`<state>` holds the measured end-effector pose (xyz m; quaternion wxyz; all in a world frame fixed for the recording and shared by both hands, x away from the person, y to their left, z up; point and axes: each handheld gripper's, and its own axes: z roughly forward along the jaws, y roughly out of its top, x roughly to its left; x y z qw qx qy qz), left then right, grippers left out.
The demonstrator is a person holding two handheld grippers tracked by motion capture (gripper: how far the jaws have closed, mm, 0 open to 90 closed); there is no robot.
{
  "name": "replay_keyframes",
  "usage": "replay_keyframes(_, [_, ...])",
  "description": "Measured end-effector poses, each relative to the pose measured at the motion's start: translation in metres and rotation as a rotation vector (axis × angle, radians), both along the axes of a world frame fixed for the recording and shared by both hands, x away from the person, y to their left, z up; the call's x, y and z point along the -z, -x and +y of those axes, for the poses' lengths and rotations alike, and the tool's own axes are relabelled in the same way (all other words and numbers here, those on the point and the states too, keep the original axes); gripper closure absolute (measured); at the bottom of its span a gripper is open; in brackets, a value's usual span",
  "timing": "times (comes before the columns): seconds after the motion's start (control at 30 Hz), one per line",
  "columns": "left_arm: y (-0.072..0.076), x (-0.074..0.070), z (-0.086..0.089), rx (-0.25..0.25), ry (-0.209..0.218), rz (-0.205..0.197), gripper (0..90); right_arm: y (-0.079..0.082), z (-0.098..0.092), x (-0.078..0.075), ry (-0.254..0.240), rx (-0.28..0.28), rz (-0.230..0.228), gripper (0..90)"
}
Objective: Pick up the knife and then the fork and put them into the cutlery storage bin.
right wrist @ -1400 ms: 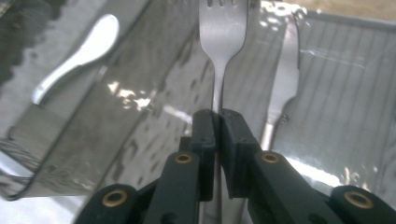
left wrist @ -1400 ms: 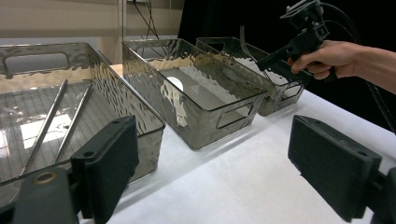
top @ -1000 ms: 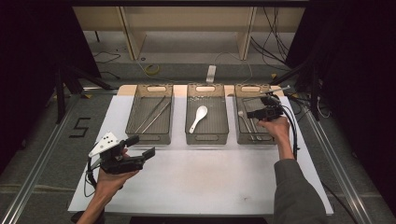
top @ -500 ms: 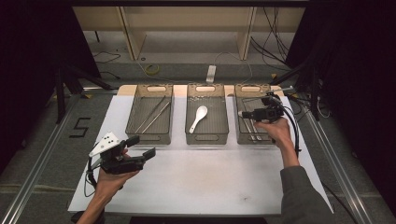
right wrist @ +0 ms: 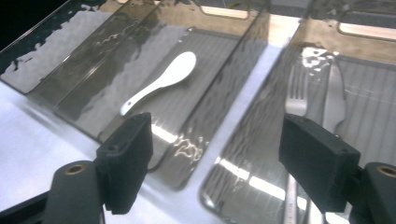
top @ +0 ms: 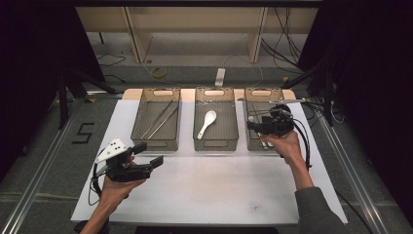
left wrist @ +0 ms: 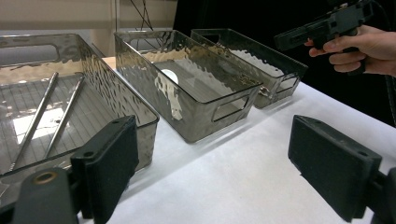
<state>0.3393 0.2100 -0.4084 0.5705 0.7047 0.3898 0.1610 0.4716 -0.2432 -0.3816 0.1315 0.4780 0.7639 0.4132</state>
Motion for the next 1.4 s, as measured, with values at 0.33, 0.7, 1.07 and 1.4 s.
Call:
replay_keyframes(0.33, [0.000,0.001,-0.002,0.018,-0.008,0.009,15.5,0.033,0.016,-0.002,-0.049,-0.046,-0.091,26.0])
replay_keyframes(0.7, [0.000,0.001,-0.003,0.041,-0.011,0.022,15.5,0.058,0.022,0.003,-0.116,-0.097,-0.114,24.5])
replay_keyframes(1.07, [0.000,0.002,-0.006,0.074,-0.020,0.033,15.5,0.078,0.020,0.013,-0.128,-0.114,-0.155,23.6])
replay_keyframes(1.4, [0.000,0.002,-0.008,0.093,-0.033,0.038,15.5,0.102,0.016,0.020,-0.151,-0.127,-0.193,22.6])
